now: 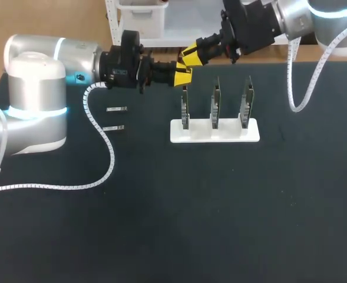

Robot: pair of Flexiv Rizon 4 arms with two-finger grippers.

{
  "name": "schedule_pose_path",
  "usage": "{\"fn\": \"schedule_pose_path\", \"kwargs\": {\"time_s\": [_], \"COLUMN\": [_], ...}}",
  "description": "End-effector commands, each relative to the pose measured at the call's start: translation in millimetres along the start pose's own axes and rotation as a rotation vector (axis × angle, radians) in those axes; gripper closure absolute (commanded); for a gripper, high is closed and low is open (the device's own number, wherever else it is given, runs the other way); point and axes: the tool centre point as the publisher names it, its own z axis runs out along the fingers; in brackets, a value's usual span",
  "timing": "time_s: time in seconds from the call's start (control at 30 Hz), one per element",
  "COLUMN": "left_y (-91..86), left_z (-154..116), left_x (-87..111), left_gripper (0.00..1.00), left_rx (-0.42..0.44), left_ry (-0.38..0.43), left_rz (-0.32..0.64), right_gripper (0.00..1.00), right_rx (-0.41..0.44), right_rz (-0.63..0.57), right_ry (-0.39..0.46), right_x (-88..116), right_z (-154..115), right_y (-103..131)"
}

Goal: Pick up the optical module with the left hand, and insert it into the network port with the right hand.

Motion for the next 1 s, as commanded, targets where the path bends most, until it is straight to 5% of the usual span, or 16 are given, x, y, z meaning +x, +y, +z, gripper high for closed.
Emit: {"fn": "schedule_pose_path", "kwargs": {"time_s": [0.03, 0.37, 0.4, 0.43, 0.47, 1.0], "left_y": [3.1, 3.1, 3.1, 3.1, 3.1, 3.1], "left_z": [-0.7, -0.7, -0.7, -0.7, -0.7, -0.7], "left_x": [0.0, 0.0, 0.0, 0.0, 0.0, 0.0], "left_gripper": [1.0, 1.0, 0.74, 0.05, 0.0, 0.0], "left_rx": [-0.003, -0.003, -0.003, -0.003, -0.003, -0.003], "left_ry": [0.001, 0.001, 0.001, 0.001, 0.001, 0.001], "left_rz": [-0.001, -0.001, -0.001, -0.001, -0.001, -0.001], "right_gripper": [1.0, 1.0, 1.0, 1.0, 1.0, 1.0], "right_rx": [-0.004, -0.004, -0.004, -0.004, -0.004, -0.004], "right_rz": [0.0, 0.0, 0.0, 0.0, 0.0, 0.0], "right_ry": [-0.001, -0.001, -0.001, -0.001, -0.001, -0.001], "right_x": [0.0, 0.0, 0.0, 0.0, 0.0, 0.0], "right_z": [1.6, 1.6, 1.6, 1.6, 1.6, 1.6], "right_y": [1.6, 1.6, 1.6, 1.6, 1.6, 1.6]}}
